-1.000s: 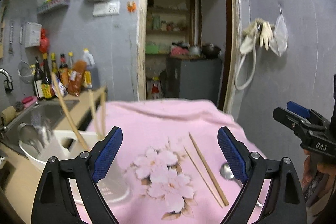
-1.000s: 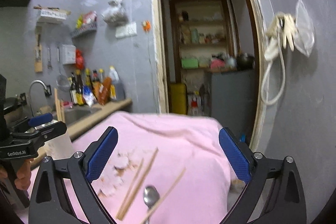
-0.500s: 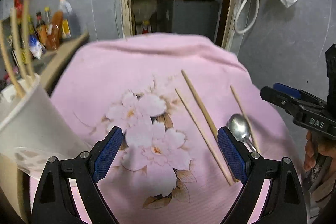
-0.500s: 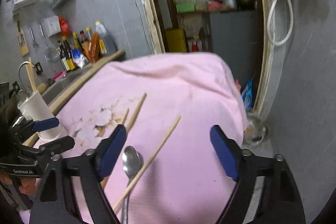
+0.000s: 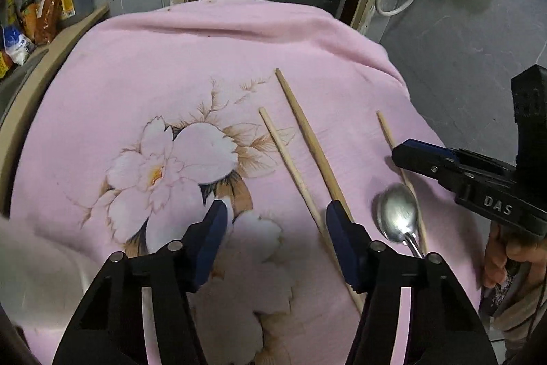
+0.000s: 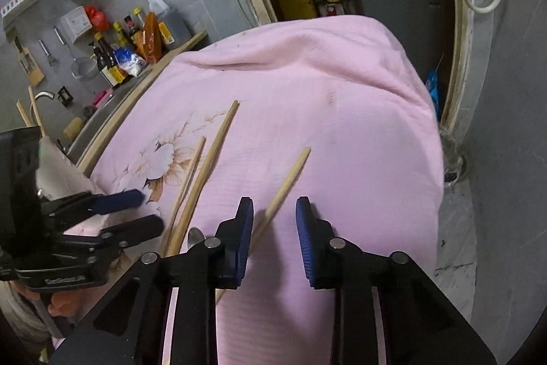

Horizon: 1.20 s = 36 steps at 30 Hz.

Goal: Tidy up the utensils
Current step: 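Grasp a chopstick with the left tool while the right tool grasps another chopstick, then lift and carry both chopsticks over the white holder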

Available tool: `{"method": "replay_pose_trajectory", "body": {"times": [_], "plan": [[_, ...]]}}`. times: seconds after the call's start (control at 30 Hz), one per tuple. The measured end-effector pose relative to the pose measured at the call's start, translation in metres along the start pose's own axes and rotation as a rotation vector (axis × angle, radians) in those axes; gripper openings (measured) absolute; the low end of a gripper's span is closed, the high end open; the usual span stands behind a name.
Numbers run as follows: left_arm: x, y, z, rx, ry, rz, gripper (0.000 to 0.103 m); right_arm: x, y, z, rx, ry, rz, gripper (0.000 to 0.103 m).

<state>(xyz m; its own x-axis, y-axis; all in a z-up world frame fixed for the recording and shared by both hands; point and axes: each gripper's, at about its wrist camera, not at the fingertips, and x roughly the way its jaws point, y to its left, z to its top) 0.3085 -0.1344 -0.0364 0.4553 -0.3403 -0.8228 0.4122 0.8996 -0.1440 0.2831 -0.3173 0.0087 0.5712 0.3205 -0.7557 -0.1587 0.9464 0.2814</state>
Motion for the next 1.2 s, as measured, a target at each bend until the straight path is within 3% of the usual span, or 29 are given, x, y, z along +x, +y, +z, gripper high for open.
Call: {"method": "replay_pose_trajectory", "body": {"times": [0.2,0.4,0.53,0.67,0.93,1.2], "plan": [[0.011,0.003,0.016,-0.019,0.010,-0.001,0.043,0.013,0.000,0.015,0.007,0.044,0.004,0.019],[0.021,0.005,0.031,-0.035,0.026,0.012,0.031,0.027,0.005,0.027,-0.026,0.083,-0.045,0.017],[0.025,0.004,0.034,-0.025,0.032,0.036,0.015,0.030,-0.002,0.031,0.017,0.092,-0.033,0.007],[0.028,0.007,0.036,-0.044,0.049,0.022,0.003,0.028,-0.004,0.030,0.040,0.084,-0.025,0.005],[0.013,0.010,0.025,-0.075,0.030,-0.022,0.002,0.014,0.002,0.021,0.062,0.028,0.037,0.003],[-0.036,0.000,0.006,-0.052,-0.112,-0.013,0.002,-0.018,0.030,0.006,-0.042,-0.086,0.050,0.003]]}}
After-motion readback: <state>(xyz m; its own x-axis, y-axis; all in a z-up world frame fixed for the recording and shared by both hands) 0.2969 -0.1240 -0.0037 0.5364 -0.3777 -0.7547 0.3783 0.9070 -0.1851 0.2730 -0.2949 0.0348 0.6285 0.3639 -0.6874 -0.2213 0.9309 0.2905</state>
